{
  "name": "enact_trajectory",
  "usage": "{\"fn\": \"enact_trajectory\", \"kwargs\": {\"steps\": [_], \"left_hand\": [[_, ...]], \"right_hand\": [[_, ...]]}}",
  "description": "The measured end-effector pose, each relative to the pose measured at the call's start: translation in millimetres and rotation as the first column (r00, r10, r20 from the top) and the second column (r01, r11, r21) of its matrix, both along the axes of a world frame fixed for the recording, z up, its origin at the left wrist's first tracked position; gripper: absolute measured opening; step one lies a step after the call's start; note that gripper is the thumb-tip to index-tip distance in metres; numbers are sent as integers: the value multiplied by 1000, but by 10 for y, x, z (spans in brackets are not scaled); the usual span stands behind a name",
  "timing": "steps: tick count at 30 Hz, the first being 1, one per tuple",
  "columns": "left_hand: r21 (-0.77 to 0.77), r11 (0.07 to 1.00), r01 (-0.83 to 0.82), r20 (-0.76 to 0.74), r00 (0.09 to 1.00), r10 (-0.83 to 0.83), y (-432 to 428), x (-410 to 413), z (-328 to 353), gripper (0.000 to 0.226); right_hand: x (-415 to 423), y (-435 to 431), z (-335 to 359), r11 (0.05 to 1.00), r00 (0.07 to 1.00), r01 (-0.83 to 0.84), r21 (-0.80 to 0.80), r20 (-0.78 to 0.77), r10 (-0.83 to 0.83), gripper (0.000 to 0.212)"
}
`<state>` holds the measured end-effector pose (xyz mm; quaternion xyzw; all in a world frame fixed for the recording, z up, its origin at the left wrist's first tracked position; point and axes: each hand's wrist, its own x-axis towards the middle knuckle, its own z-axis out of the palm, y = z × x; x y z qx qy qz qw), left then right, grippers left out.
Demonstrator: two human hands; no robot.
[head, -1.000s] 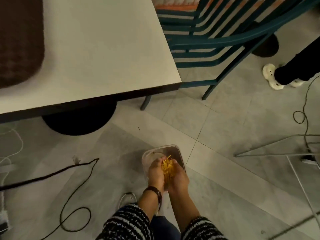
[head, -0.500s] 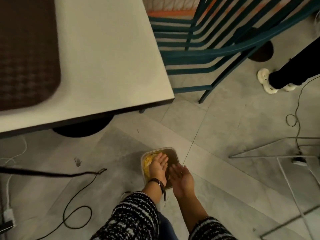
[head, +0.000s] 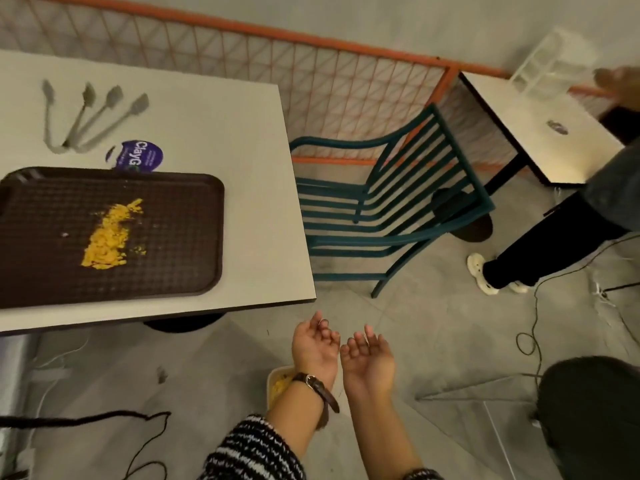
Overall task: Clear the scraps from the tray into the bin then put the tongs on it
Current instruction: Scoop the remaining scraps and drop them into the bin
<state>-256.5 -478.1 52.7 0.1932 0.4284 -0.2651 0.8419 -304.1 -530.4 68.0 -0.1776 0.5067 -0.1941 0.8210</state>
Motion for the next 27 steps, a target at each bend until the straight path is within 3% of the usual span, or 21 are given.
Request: {"fn": "enact_trajectory", "kwargs": {"steps": [9, 14, 19, 27], "left_hand": [[43, 996, -74, 319, 946, 56, 741, 474, 1175, 26], [112, 974, -198, 436, 890, 131, 1416, 853, 1380, 25], [167, 940, -298, 459, 867, 193, 2050, 1349, 1302, 25], [279, 915, -291, 423, 893, 155, 2996, 2306, 1013, 27]], "right_hand": [[448, 569, 1112, 943, 905, -279, -182, 279, 322, 26], [868, 949, 1284, 875, 842, -404, -265, 266, 470, 26], [1426, 1378, 1228, 829, 792, -489, -270, 260, 552, 28], [2537, 2108, 838, 723, 728, -615, -314, 127, 674, 29]]}}
